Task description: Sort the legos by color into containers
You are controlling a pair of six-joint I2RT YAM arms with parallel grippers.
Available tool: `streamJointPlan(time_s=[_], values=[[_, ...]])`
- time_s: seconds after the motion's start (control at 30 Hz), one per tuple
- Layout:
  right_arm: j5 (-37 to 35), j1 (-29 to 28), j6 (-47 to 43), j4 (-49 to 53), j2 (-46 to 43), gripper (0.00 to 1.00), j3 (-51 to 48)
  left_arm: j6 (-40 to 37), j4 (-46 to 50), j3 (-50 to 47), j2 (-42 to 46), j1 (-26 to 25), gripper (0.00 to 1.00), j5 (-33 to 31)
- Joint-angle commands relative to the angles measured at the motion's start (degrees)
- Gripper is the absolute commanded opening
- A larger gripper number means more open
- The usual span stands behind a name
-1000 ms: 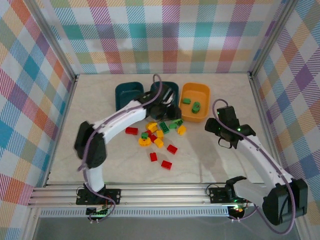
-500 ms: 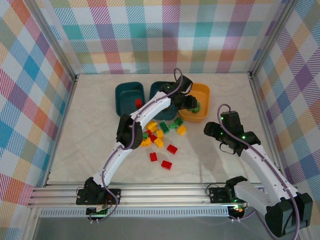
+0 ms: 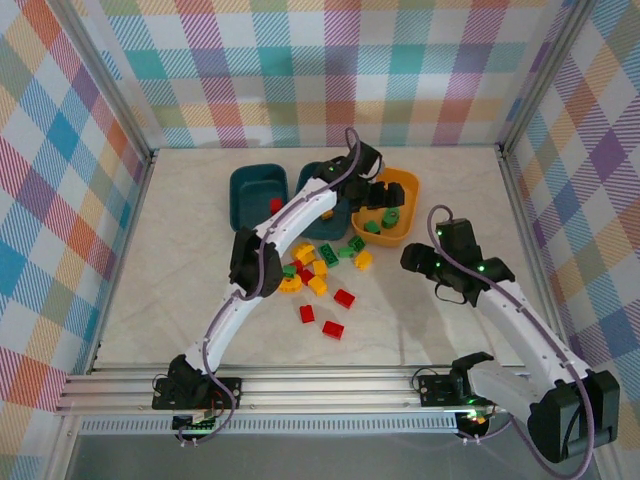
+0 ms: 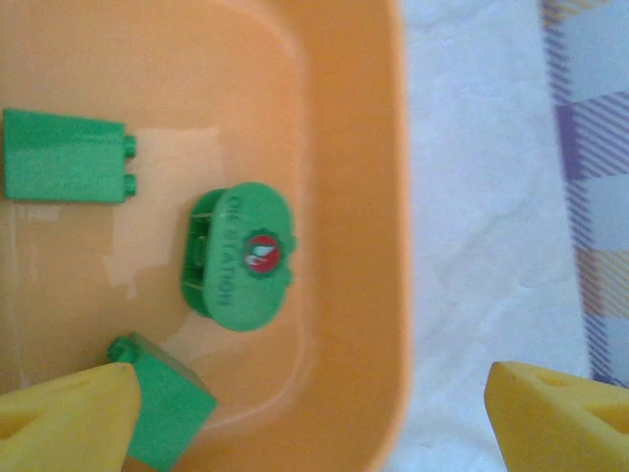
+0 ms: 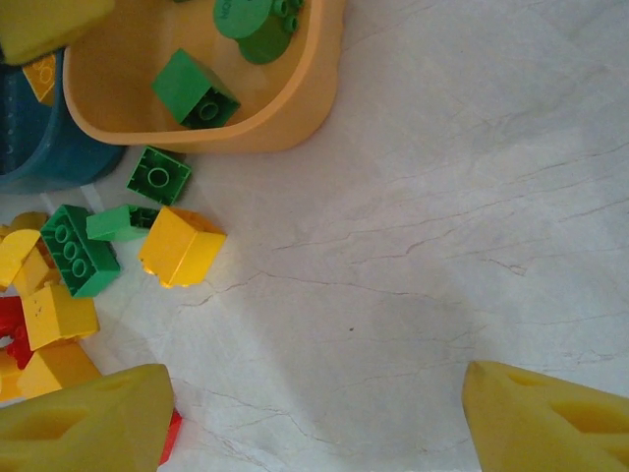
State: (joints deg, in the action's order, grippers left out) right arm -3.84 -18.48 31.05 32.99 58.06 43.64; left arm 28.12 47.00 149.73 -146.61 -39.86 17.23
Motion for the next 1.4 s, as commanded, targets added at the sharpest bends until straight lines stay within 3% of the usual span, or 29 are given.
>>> streamJointPlan(time_s=[0.0, 0.17, 0.3, 0.4, 0.57, 0.8, 1.13, 1.37], values=[[0.62, -3.58, 0.19, -2.01, 3.57, 0.76, 2.73, -2.97, 1.15, -3.58, 13.77, 0.31, 0.89, 0.53], [-2.91, -12.35, 4.09, -5.56, 14.58, 0.78, 6.56, -0.24, -13.85, -40.67, 36.96, 3.47, 0.9, -6.45], [-1.51, -13.14, 7.1, -9.25, 24.02, 0.8, 10.19, 3.46, -21.46, -67.44, 54.2, 8.62, 0.93, -11.28], [-0.4, -13.25, 7.42, -10.09, 30.76, 0.8, 13.6, 5.45, -23.17, -82.37, 64.16, 11.54, 0.93, -12.37], [-0.3, -13.26, 8.85, -9.55, 40.07, 0.8, 19.39, 8.27, -22.99, -98.68, 76.5, 13.22, 0.95, -14.28], [-3.01, -13.32, 11.13, -10.02, 44.89, 0.65, 20.46, 9.41, -20.75, -106.14, 85.45, 13.4, 0.96, -14.35], [-3.35, -13.77, 9.69, -8.68, 40.34, 0.35, 15.87, 7.64, -19.76, -105.46, 86.58, 13.56, 0.96, -14.78], [-6.36, -18.28, 4.44, -4.26, 30.93, 0.31, 19.59, 11.08, -17.7, -107.75, 87.33, 14.47, 0.99, -20.76]])
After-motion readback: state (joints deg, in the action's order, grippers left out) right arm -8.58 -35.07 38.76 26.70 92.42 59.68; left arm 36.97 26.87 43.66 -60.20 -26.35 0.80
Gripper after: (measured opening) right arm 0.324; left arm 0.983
